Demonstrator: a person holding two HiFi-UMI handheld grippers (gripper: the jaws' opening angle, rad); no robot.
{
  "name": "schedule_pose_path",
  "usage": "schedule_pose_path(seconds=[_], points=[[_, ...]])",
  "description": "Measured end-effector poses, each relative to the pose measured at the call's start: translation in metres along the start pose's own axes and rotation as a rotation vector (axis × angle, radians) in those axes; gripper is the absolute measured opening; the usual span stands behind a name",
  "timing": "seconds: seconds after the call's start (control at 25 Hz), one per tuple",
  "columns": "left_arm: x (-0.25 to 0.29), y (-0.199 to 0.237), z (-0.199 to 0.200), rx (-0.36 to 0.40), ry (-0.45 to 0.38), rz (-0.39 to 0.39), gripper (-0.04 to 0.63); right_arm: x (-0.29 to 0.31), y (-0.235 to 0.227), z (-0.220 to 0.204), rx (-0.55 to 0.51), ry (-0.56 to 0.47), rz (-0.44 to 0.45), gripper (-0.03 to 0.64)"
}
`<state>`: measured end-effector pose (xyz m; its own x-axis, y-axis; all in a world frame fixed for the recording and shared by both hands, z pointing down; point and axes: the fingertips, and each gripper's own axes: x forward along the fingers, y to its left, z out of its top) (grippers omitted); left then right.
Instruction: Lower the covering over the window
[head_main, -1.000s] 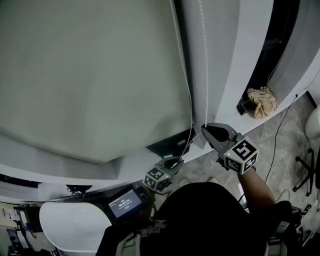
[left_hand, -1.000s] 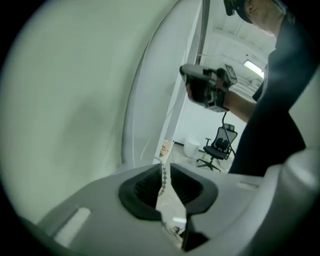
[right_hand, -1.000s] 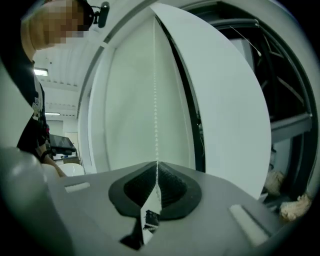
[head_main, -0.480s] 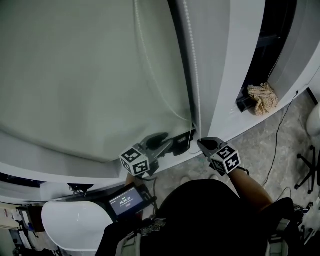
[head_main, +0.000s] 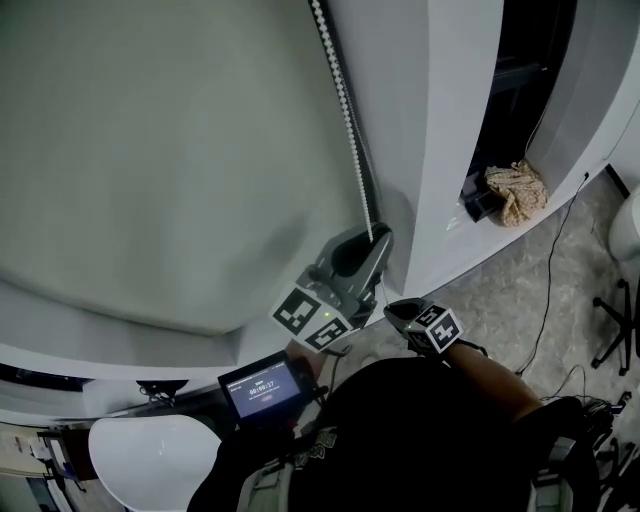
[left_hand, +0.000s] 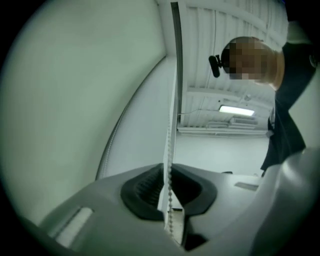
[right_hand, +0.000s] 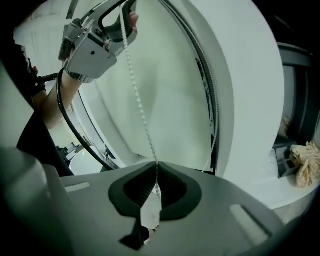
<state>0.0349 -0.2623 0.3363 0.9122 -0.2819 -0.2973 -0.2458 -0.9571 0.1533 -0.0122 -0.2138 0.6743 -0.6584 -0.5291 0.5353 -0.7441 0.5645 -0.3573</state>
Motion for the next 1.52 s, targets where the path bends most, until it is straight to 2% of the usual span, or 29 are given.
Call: schedule_pose_path(seconds=[0.16, 0.28, 0.48, 0.56, 0.64, 0.68, 0.84, 0.96, 1.04, 1.12, 1.28, 1.52], points=[[0.007, -0.006, 0.018, -0.026, -0.057, -0.050, 0.026, -0.008, -0.015, 0.000, 0.037, -0.014, -0.025, 0.011], [0.005, -0.002, 0.016, -0.058, -0.074, -0.042, 0.014, -0.011, -0.019, -0.003, 0.053, -0.019, -0.036, 0.012], [-0.007, 0.022, -0.008, -0.047, 0.017, 0.045, 0.012, -0.019, -0.031, -0.025, 0.142, 0.028, -0.065, 0.026], [-0.017, 0.031, -0.021, -0.012, 0.064, 0.087, 0.012, -0.030, -0.031, -0.018, 0.186, -0.046, -0.065, 0.072], [-0.026, 0.036, -0.046, -0.003, 0.130, 0.114, 0.012, -0.046, -0.028, 0.003, 0.206, -0.159, -0.056, 0.085], [-0.030, 0.038, -0.064, -0.013, 0.164, 0.120, 0.012, -0.055, -0.028, 0.017, 0.209, -0.221, -0.055, 0.098], [-0.050, 0.041, -0.133, -0.083, 0.280, 0.163, 0.012, -0.092, -0.033, 0.071, 0.225, -0.434, -0.070, 0.083], [-0.054, 0.032, -0.138, -0.129, 0.254, 0.175, 0.012, -0.108, -0.025, 0.097, 0.189, -0.487, -0.044, 0.075], [-0.053, 0.031, -0.134, -0.105, 0.241, 0.194, 0.015, -0.112, -0.020, 0.105, 0.172, -0.493, -0.027, 0.074], [-0.056, 0.037, -0.133, -0.086, 0.234, 0.239, 0.017, -0.111, -0.016, 0.104, 0.169, -0.487, -0.010, 0.067], [-0.076, 0.048, -0.150, -0.107, 0.257, 0.363, 0.024, -0.112, -0.011, 0.093, 0.167, -0.460, 0.022, 0.060], [-0.127, 0.034, -0.203, -0.240, 0.330, 0.537, 0.040, -0.116, -0.005, 0.080, 0.146, -0.421, 0.092, 0.043]])
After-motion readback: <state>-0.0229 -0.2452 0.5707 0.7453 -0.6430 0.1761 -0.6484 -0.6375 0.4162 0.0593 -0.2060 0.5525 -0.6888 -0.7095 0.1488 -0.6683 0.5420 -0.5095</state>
